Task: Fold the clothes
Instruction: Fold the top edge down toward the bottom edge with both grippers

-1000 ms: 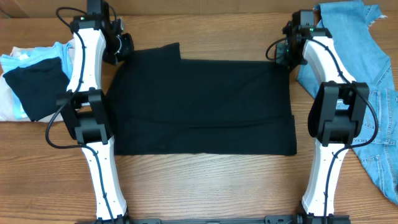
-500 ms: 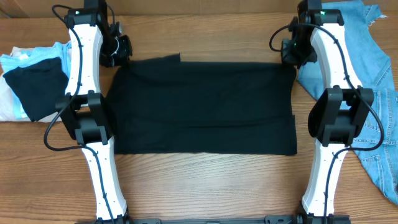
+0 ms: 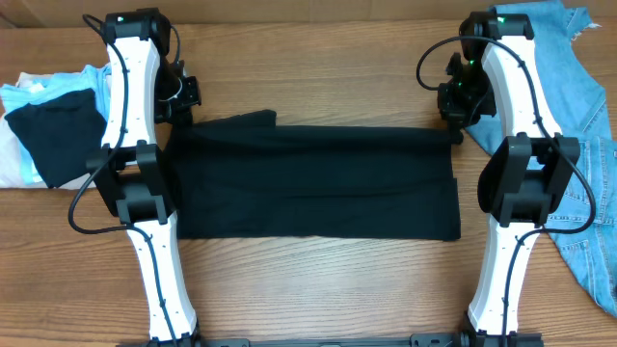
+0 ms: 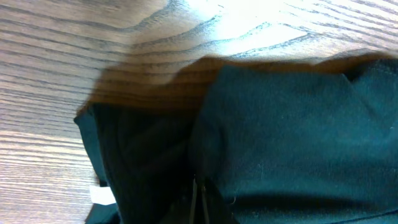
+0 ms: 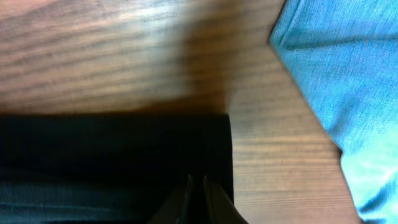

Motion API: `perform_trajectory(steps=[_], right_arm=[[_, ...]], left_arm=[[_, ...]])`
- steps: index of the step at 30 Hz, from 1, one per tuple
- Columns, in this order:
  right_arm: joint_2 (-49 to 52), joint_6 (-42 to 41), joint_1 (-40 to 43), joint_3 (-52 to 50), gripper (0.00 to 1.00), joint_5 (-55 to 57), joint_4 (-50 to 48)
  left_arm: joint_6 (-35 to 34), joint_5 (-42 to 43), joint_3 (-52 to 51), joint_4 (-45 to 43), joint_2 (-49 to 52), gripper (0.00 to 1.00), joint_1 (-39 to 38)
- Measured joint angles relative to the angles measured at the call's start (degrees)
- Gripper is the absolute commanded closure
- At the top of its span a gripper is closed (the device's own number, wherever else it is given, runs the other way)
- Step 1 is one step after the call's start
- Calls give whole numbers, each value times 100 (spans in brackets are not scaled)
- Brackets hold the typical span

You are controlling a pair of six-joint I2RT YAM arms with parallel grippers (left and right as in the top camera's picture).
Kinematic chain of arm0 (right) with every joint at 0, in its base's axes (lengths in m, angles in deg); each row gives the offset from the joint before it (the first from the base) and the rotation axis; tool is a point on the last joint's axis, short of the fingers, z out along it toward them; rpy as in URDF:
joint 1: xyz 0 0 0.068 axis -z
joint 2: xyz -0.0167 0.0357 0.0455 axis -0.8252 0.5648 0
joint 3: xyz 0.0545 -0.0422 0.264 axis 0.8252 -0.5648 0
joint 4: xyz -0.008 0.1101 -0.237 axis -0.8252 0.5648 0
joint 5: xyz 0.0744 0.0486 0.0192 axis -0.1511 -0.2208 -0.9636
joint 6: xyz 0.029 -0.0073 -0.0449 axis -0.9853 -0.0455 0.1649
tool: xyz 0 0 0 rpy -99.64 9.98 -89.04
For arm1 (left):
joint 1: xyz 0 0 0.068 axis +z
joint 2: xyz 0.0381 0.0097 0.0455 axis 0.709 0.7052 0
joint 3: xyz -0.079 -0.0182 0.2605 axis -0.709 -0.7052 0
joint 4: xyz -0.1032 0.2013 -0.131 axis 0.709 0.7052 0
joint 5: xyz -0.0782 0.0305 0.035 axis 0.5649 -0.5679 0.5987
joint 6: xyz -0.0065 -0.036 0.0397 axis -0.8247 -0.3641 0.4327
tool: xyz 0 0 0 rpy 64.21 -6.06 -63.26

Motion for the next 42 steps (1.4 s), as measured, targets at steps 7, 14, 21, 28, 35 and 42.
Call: perform_trajectory(steps=[7,14,21,28,35,42], right_arm=[[0,-109,0,0,91,-2,249],[0,-321,0,0,92,0,256],[-35,-442,7,-378,94,2,251],[-380,-560,81,-1211,94,-13,256],[-715,-592,96,-1709,89,-15,258],[-715,-599,127,-1897,69,70,249]], left_arm=[[7,2,0,2,-22,96,4],[22,-48,-577,-17,-614,96,4],[46,-116,-1456,11,-1191,96,4],[48,-197,-1845,2,-1191,96,4],[46,-321,-2531,-13,-1191,96,2],[48,-415,-2964,-208,-1191,96,2]])
